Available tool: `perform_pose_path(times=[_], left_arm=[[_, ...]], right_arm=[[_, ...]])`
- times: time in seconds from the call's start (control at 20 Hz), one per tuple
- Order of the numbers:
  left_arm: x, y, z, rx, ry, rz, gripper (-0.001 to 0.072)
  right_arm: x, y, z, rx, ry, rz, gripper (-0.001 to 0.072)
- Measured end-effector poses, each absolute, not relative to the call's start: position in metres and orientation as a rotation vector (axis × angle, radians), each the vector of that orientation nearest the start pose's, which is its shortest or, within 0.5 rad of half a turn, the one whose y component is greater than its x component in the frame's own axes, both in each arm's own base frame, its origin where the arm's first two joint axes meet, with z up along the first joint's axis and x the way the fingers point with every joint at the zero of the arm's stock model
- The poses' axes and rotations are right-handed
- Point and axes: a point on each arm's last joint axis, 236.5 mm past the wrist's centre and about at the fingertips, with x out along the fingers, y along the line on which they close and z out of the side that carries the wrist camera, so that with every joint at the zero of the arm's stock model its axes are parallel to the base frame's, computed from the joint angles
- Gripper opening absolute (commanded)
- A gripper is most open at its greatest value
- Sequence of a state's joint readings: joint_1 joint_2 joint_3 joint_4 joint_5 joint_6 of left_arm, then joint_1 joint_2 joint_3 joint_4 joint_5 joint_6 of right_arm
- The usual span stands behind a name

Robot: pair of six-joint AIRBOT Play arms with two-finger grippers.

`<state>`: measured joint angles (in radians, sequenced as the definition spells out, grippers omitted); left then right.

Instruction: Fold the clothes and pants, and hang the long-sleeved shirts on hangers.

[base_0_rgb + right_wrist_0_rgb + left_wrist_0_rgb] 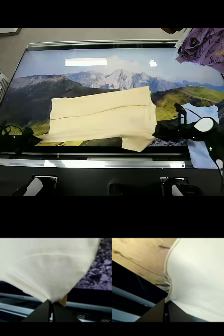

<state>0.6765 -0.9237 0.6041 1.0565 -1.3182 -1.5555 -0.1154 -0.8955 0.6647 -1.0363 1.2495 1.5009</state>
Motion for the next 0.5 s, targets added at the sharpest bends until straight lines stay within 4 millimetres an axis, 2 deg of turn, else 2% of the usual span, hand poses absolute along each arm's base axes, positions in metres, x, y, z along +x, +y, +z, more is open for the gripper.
perform_pose_path(times=[0.3, 0.4, 0.5], left_arm=[[0.200, 0.041, 0.008, -0.878, 1.220, 0.327, 0.0012], [0.200, 0.041, 0.015, -0.836, 1.186, 0.324, 0.0012], [0.208, 0.041, 0.018, -0.794, 1.159, 0.306, 0.0012]], right_arm=[[0.198, 0.080, 0.031, 0.478, 1.369, 0.208, 0.0022], [0.191, 0.080, 0.036, 0.470, 1.365, 0.204, 0.0022], [0.193, 0.080, 0.034, 0.473, 1.370, 0.204, 0.0022]])
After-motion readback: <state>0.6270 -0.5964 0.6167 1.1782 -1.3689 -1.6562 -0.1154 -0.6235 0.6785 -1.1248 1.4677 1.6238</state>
